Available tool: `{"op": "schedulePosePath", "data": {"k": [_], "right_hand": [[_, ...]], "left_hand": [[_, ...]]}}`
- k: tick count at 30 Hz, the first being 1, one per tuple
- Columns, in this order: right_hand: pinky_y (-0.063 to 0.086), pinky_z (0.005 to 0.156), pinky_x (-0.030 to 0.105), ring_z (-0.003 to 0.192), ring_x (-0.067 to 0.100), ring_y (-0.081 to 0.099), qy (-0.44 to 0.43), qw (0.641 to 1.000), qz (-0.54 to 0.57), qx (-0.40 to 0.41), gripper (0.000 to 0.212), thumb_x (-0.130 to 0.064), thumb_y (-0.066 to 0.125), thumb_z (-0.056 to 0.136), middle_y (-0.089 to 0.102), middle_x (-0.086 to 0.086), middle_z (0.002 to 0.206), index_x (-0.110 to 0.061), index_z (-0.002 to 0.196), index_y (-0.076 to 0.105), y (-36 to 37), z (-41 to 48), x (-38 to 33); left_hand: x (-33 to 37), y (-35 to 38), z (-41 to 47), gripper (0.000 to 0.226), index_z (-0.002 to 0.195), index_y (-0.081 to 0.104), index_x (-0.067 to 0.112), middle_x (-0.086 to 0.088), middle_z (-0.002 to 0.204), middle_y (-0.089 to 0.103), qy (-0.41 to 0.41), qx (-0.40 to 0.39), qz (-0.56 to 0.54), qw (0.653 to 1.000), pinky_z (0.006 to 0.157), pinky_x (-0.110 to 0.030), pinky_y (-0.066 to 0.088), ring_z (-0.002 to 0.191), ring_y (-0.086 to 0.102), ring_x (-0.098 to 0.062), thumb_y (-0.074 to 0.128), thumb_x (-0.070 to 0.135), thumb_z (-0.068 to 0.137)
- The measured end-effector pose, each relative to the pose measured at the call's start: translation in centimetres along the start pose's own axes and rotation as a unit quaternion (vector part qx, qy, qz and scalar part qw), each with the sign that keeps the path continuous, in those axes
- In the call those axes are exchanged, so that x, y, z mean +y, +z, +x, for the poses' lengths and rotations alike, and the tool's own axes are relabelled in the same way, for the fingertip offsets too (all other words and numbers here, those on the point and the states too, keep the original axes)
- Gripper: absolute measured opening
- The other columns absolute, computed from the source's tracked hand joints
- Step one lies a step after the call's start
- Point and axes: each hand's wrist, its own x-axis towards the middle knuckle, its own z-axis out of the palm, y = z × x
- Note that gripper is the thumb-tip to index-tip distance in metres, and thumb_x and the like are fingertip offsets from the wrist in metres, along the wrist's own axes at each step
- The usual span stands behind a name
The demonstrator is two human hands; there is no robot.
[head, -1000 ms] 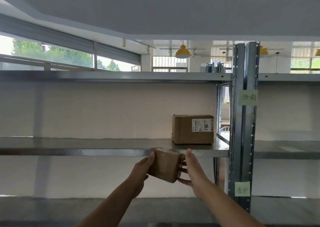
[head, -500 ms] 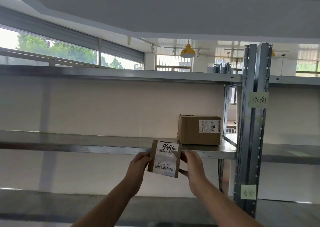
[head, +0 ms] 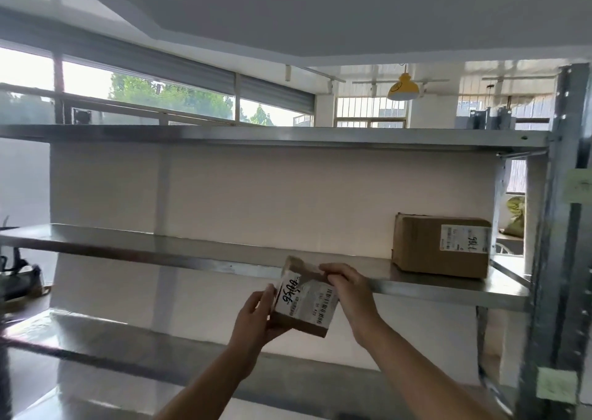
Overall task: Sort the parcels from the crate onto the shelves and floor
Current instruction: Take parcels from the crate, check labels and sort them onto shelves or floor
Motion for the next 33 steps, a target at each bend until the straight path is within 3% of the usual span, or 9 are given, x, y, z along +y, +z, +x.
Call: {"op": "schedulePosePath", "data": {"k": [5,8,10,13,18,22,27,30,33], "right_hand": [[0.044,0.048,0.007,0.077,0.007,0.060,-0.007,1.000,0.018,-0.001,0.031,-0.024,0.061,0.096,0.058,0.006,0.096,-0.006,0.114,0.044,4.4,-0.9,0.8],[0.046,0.052,0.010,0.077,0.011,0.065,0.008,0.999,-0.002,-0.046,0.032,-0.038,0.061,0.095,0.065,0.006,0.094,-0.010,0.107,0.052,6.3,-1.1,1.4],[0.052,0.059,0.020,0.080,0.017,0.069,0.009,0.996,-0.035,-0.081,0.025,-0.038,0.056,0.096,0.068,0.008,0.095,-0.014,0.100,0.063,7.2,-0.6,1.8],[0.053,0.062,0.023,0.082,0.017,0.070,0.015,0.990,-0.045,-0.136,0.022,-0.025,0.052,0.096,0.072,0.003,0.094,-0.021,0.094,0.073,8.4,0.5,1.8],[0.046,0.046,0.014,0.070,0.011,0.066,0.059,0.990,0.022,-0.129,0.014,-0.013,0.065,0.089,0.069,-0.001,0.097,-0.017,0.097,0.075,10.2,2.5,1.8],[0.041,0.046,0.014,0.077,0.007,0.052,0.070,0.996,0.022,-0.058,0.032,-0.023,0.074,0.083,0.034,0.003,0.108,-0.010,0.103,0.053,12.1,5.5,2.3],[0.030,0.051,0.028,0.060,0.016,0.038,0.118,0.988,0.064,-0.082,0.019,-0.018,0.044,0.088,0.040,0.006,0.082,-0.018,0.070,0.038,15.9,8.8,3.4],[0.031,0.051,0.028,0.058,0.015,0.040,0.126,0.980,0.095,-0.117,0.021,-0.011,0.041,0.091,0.044,0.002,0.070,-0.016,0.072,0.043,17.4,9.3,3.6],[0.040,0.058,0.030,0.063,0.017,0.048,0.122,0.965,0.140,-0.184,0.018,-0.010,0.046,0.089,0.056,0.005,0.072,-0.008,0.076,0.058,18.7,9.5,4.0]], "left_hand": [[-0.5,-4.5,0.0,0.031,0.106,0.065,0.003,-0.016,0.099,0.073,-0.022,0.061,0.025,0.998,0.073,-0.037,0.062,0.086,0.073,-0.027,0.054,0.032,0.099],[-0.7,-7.0,-0.3,0.035,0.116,0.061,0.001,-0.018,0.092,0.075,-0.055,0.056,0.055,0.995,0.088,-0.045,0.057,0.087,0.071,-0.030,0.051,0.030,0.101],[-0.5,-8.2,-0.6,0.032,0.118,0.054,0.018,-0.022,0.096,0.074,-0.083,0.048,0.055,0.994,0.097,-0.050,0.050,0.096,0.069,-0.033,0.043,0.044,0.102],[0.4,-8.8,-0.8,0.034,0.114,0.051,0.036,-0.021,0.104,0.072,-0.104,0.023,0.067,0.992,0.086,-0.044,0.057,0.099,0.070,-0.033,0.032,0.060,0.099],[0.9,-9.3,-0.3,0.027,0.126,0.054,0.026,-0.019,0.101,0.072,-0.080,0.055,0.107,0.989,0.082,-0.045,0.059,0.095,0.072,-0.033,0.044,0.035,0.103],[1.7,-9.4,0.3,0.029,0.131,0.051,0.030,-0.011,0.106,0.072,-0.046,0.124,0.136,0.982,0.081,-0.038,0.055,0.100,0.069,-0.027,0.044,0.035,0.103],[4.5,-9.2,2.0,0.022,0.119,0.057,0.025,-0.001,0.098,0.069,0.015,0.214,0.198,0.956,0.066,-0.021,0.051,0.089,0.067,-0.011,0.040,0.022,0.105],[5.4,-9.7,3.4,0.022,0.089,0.064,0.014,-0.001,0.086,0.067,0.040,0.295,0.245,0.923,0.058,-0.016,0.048,0.079,0.064,-0.013,0.047,0.003,0.098],[5.0,-10.9,4.2,0.021,0.098,0.063,0.009,-0.007,0.095,0.070,0.046,0.352,0.243,0.903,0.052,-0.012,0.048,0.083,0.066,-0.013,0.049,-0.005,0.092]]}}
